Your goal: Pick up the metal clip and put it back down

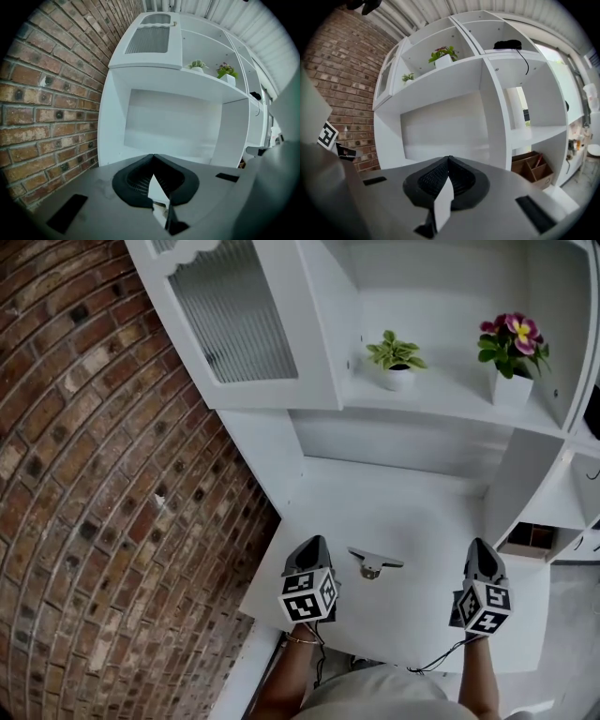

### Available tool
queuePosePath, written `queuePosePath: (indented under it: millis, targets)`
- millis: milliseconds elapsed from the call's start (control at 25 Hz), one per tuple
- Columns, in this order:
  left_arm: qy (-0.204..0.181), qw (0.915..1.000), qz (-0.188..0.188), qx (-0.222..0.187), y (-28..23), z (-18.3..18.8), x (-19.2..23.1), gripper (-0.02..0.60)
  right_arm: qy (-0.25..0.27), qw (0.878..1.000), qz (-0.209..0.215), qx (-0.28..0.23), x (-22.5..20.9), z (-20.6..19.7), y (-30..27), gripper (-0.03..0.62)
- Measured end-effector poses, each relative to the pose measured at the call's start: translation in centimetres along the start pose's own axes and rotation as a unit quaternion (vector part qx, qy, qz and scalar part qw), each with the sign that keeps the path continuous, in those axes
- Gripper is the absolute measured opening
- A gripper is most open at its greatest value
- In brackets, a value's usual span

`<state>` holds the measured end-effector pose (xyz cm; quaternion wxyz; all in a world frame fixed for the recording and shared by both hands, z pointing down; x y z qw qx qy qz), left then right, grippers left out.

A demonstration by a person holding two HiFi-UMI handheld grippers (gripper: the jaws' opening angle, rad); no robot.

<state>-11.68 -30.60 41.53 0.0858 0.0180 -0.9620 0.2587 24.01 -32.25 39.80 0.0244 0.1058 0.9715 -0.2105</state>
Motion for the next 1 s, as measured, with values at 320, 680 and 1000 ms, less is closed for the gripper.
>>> queuePosePath:
  millis: [320,680,1000]
  targets:
    - [0.013,0.9998,0.01,0.004,0.4,-1.0,0.3,0.011,0.037,0.999,-0.005,-0.009,0.7,0.6,0.0,0.001]
    - [0.021,0.9995,0.021,0.012,0.9,-2.0,1.1,0.012,0.038,0.999,0.011,0.003,1.4,0.1,-0.6,0.001]
    - [0.019,0.9995,0.023,0.012,1.0,-2.0,1.3,0.011,0.032,0.999,0.017,0.0,1.6,-0.2,-0.6,0.001]
Point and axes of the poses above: the fingertips, and each gripper's own axes: y backward along the fingers, x to its left, z out of its top, the point moved 3 cm from there along y, backward along the fingers, and after that the axes turned 14 degrees about x, right-handed, at the moved point
